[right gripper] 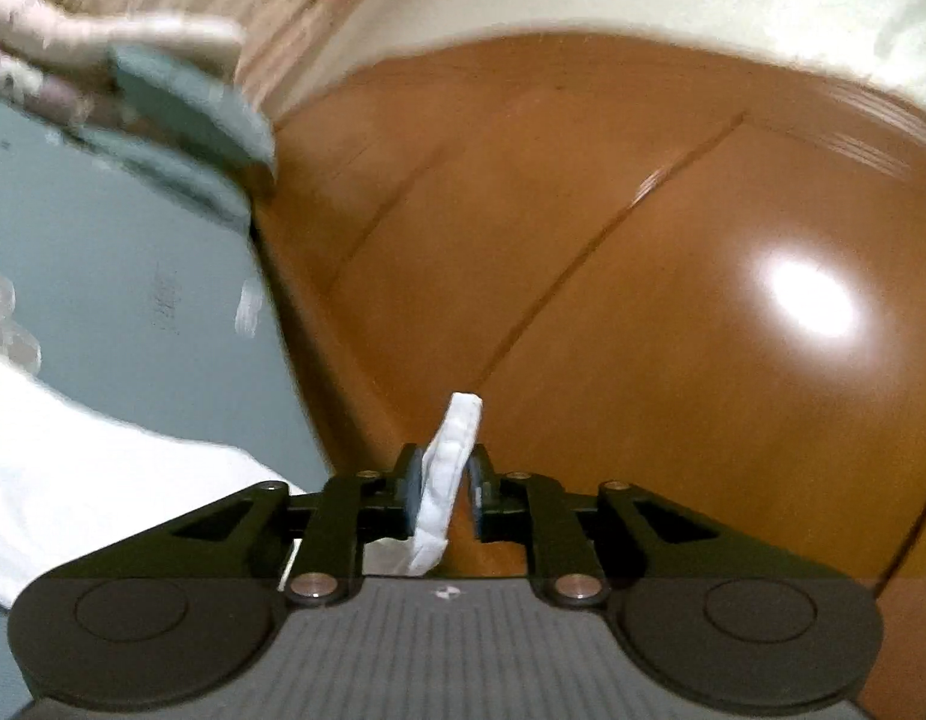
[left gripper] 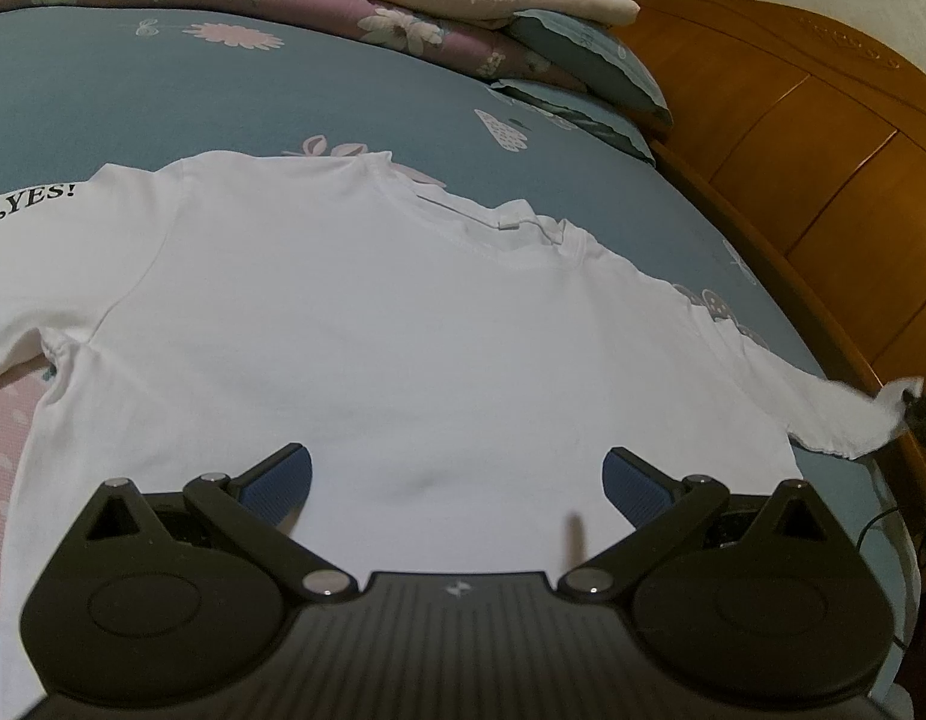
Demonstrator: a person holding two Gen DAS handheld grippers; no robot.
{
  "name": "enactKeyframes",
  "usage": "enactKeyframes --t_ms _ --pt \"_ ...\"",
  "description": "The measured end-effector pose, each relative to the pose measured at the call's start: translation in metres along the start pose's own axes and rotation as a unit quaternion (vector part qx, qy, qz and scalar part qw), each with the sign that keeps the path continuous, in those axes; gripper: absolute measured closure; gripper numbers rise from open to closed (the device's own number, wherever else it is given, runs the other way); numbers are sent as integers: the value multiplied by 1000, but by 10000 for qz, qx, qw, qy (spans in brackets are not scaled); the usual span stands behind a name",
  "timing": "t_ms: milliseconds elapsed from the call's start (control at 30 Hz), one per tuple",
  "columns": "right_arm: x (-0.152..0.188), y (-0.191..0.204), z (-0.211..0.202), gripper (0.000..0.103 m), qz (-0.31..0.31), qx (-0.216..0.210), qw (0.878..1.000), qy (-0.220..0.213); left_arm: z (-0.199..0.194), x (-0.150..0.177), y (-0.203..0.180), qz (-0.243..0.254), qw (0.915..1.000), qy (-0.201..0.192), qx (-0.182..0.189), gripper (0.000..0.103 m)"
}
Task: Fold clothes
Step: 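Pinch the sleeve cuff with the right gripper and tug it straight, then release the cuff and hold the open right gripper above the sleeve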
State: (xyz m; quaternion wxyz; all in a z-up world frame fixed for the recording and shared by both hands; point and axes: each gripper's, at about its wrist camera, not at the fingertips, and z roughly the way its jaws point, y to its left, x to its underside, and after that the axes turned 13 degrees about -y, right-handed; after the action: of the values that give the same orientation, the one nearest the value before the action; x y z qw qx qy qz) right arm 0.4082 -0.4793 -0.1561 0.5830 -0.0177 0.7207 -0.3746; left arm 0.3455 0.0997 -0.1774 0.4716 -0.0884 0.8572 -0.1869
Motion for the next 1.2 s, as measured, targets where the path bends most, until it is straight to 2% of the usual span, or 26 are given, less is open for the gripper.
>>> enactKeyframes --t_ms 67,133,233,333,367,433,533,600,667,700,800,900,967,1033,1100,1200 --pt "5 -2 10 70 87 101 9992 384 0 0 0 -31 10000 4 4 1" --pt "8 -8 7 68 213 233 9978 579 0 0 1 -65 10000 3 11 1" --pt "4 -19 -3 60 488 200 9970 572 0 -1 2 -52 10000 4 9 1" --pt "-6 -27 -6 59 932 -101 9942 535 1 -1 2 -37 10000 5 0 1" --pt "-9 -30 -4 58 1176 -314 9910 554 1 -1 2 -37 10000 3 -1 1" --pt "-12 -34 7 58 1867 -866 9757 751 1 -1 2 -54 10000 -3 3 1" --pt "-5 -36 37 57 2988 -1460 9339 1309 1 0 2 -41 10000 -10 5 1" --pt "5 -34 63 57 3619 -1594 9013 1769 2 0 1 -11 10000 -13 -5 1" --pt "14 -31 83 54 3928 -1500 8806 2187 2 1 0 15 10000 -17 -20 1" --pt "18 -29 90 52 3970 -1431 8761 2332 2 1 -1 35 10000 -20 -26 1" --pt "29 -25 107 48 3911 -1211 8756 2564 2 2 -2 92 9999 -32 -47 1" --pt "30 -24 116 44 3895 -1105 8796 2498 3 3 -4 159 9998 -47 -74 1" --pt "27 -25 115 43 3807 -1092 8852 2443 3 3 -5 204 9997 -46 -85 1" --pt "24 -25 115 37 3718 -1079 8906 2387 3 3 -5 208 9997 -44 -83 1" --pt "21 -26 114 36 3629 -1066 8959 2330 3 3 -3 179 9998 -42 -60 1" --pt "8 -32 92 33 3732 -1209 8924 2232 2 1 -1 73 10000 -36 -19 1"
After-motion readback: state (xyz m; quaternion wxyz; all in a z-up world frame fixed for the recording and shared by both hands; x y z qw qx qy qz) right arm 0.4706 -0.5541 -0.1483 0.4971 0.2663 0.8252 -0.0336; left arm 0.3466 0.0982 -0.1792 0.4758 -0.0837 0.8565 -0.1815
